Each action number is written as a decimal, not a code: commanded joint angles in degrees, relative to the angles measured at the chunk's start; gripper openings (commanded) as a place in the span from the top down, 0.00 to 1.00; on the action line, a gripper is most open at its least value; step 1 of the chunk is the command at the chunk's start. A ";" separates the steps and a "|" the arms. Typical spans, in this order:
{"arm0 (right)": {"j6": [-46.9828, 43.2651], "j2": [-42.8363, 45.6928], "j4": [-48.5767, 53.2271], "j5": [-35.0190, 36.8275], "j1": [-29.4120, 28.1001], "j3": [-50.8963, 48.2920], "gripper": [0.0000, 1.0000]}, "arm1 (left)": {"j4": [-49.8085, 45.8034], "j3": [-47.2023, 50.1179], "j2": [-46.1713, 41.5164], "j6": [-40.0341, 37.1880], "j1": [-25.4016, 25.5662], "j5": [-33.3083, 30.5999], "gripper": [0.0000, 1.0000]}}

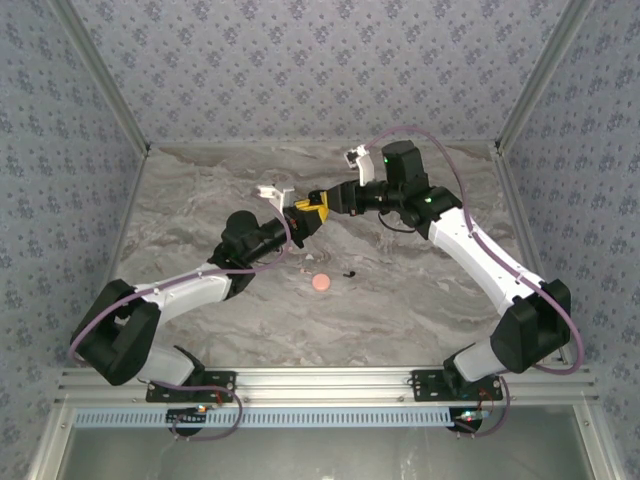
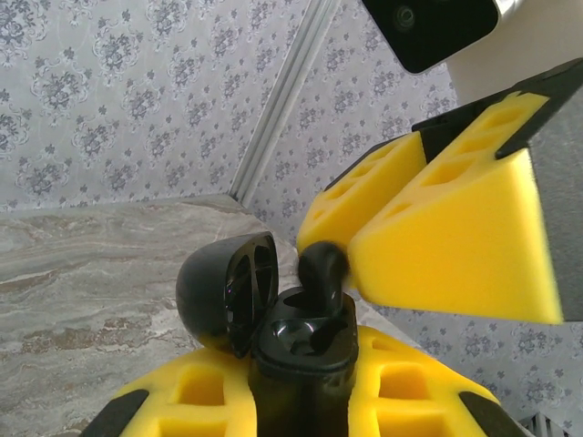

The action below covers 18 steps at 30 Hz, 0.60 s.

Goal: Insert wireless bluetooth earbuds into charging case

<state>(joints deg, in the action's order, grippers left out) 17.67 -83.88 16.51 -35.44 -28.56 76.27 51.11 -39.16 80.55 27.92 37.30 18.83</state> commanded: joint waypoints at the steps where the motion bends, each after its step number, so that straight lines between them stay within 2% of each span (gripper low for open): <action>1: -0.90 1.51 3.60 1.64 -0.41 0.68 0.56 | 2.13 -1.10 -2.34 -1.40 0.09 0.12 0.85; 5: -1.82 2.30 5.24 4.88 -0.54 1.24 0.48 | -1.14 -1.11 -3.34 -3.58 0.07 0.08 0.85; 18: -6.66 6.07 14.47 15.21 0.90 -1.35 0.44 | -15.93 -0.82 -8.86 -14.36 0.01 -0.77 0.85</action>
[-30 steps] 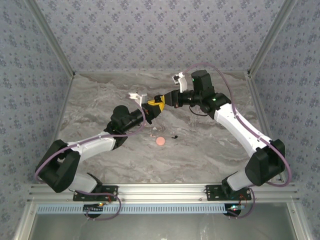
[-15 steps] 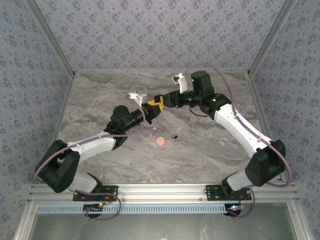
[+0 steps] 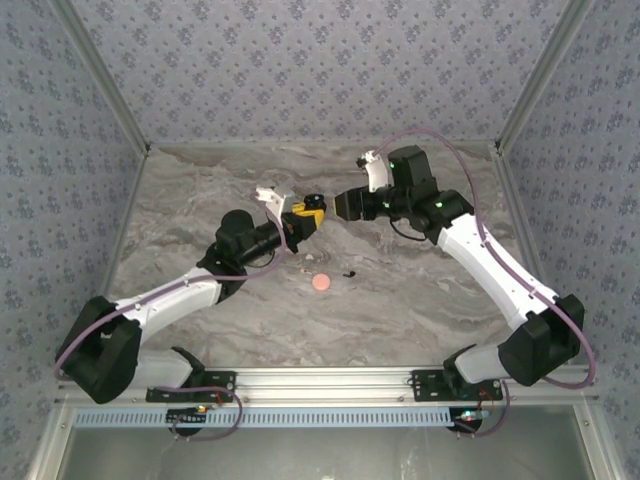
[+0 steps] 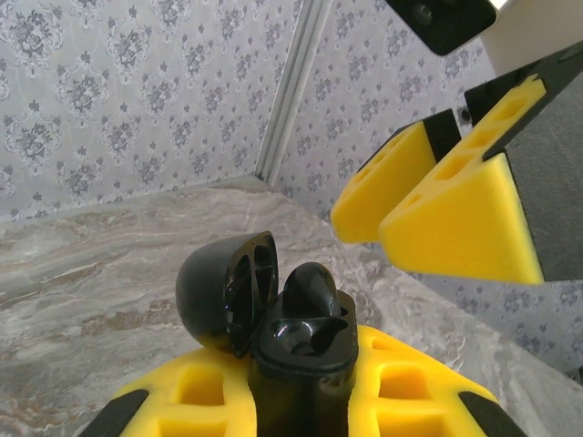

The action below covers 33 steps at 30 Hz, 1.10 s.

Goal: Insert wireless bluetooth earbuds into charging case

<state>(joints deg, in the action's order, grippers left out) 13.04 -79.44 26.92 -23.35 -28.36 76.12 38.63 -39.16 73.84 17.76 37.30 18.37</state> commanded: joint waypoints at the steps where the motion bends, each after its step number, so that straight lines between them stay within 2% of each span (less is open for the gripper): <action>1: -2.21 1.95 4.43 3.14 0.99 -2.05 0.44 | -4.31 -0.81 -2.44 -4.84 0.04 -0.14 0.85; 6: -2.58 2.74 6.70 4.31 2.22 -6.34 0.44 | -6.79 -0.44 -3.65 -6.66 0.02 0.09 0.85; 11: -1.71 1.91 6.23 2.94 2.53 -13.16 0.49 | -7.32 0.22 -4.76 -7.42 0.00 0.37 0.85; 19: 1.38 -3.15 0.93 0.76 1.66 -20.37 0.66 | -7.80 0.92 -5.51 -8.53 0.04 1.97 0.85; 24: 1.86 -7.62 -1.00 -0.26 0.14 -21.51 0.76 | -7.76 1.06 -5.33 -8.70 0.02 2.59 0.85; 33: 1.55 -15.98 -1.00 -0.30 -2.13 -19.79 0.81 | -7.58 1.27 -5.80 -9.31 0.04 2.74 0.85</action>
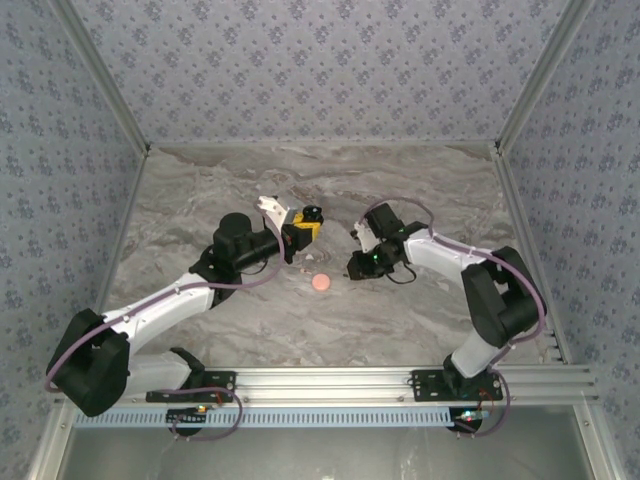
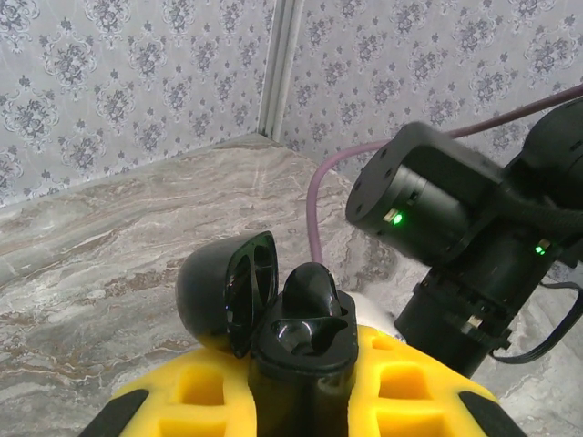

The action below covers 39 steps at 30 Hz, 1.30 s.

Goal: Insert wireless bluetooth earbuds into charging case

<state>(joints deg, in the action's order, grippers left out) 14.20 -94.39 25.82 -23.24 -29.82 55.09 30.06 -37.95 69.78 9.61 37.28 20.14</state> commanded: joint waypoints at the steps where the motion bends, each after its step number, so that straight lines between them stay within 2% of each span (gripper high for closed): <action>1: 0.26 -1.61 0.53 -0.44 -0.83 1.56 0.81 | 0.97 0.07 -1.75 -1.18 0.07 0.96 0.85; 9: -0.59 -5.33 2.63 1.89 -1.39 3.57 0.82 | 0.88 -0.06 -1.76 -1.25 0.08 0.97 0.85; 26: -1.62 -10.31 7.29 12.55 -1.70 10.29 0.86 | 0.72 -0.27 -2.06 -1.26 0.03 0.88 0.86; 39: -2.62 -11.41 7.80 12.49 -1.93 12.73 0.85 | 0.65 -0.47 -2.01 -1.42 0.07 0.69 0.86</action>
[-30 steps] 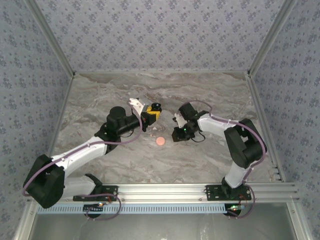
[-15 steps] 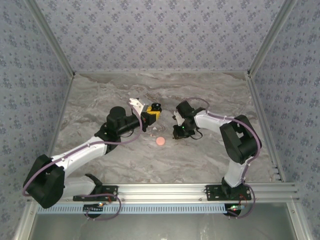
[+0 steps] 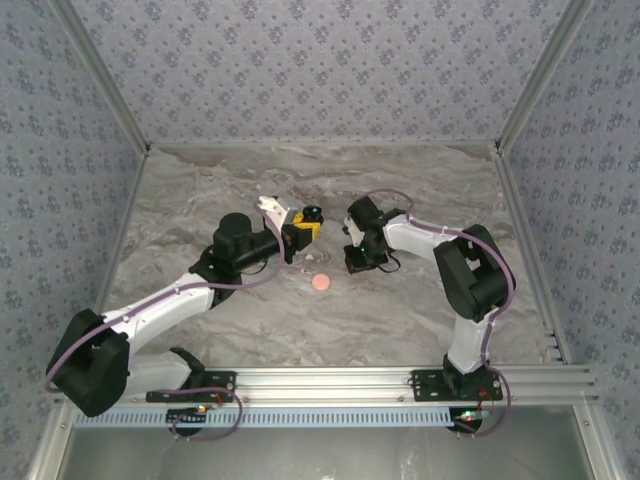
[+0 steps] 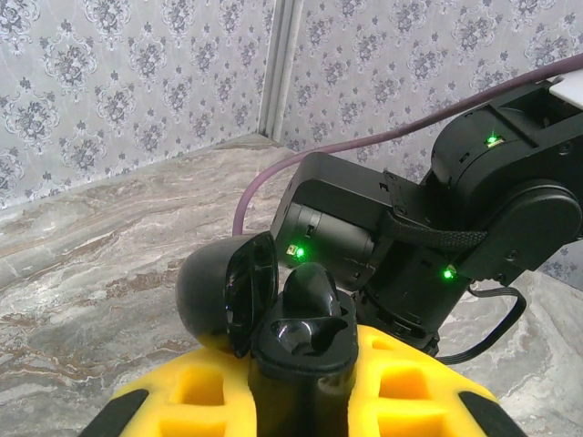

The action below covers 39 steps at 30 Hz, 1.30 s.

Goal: Insert wireless bluetooth earbuds into charging case

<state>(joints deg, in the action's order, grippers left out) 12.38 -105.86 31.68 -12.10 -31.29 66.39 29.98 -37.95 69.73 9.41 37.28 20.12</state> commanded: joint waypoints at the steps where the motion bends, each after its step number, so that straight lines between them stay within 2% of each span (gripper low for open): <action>1: -0.69 0.49 2.41 1.97 -0.54 1.39 0.85 | 0.74 -0.53 -1.97 -1.23 0.06 0.71 0.86; 9: 1.51 4.14 4.30 1.34 -1.04 1.43 0.78 | 0.79 -0.50 -2.23 -1.41 0.08 0.23 0.86; 16: 6.49 3.24 3.03 -0.43 -1.11 3.87 0.71 | 1.40 -0.39 -2.24 -1.24 0.07 0.10 0.86; 27: 9.66 -1.68 3.68 0.21 -1.92 7.33 0.66 | 1.49 -0.19 -2.36 -1.32 0.07 -0.23 0.86; 39: 10.56 -4.56 7.13 4.80 -3.34 9.55 0.65 | 2.03 0.17 -2.23 -1.05 0.01 -0.31 0.86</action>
<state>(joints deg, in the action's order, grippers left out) 21.67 -108.88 35.97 -9.34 -34.11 74.56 30.02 -37.91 68.66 8.99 37.28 20.08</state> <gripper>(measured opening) 0.348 0.164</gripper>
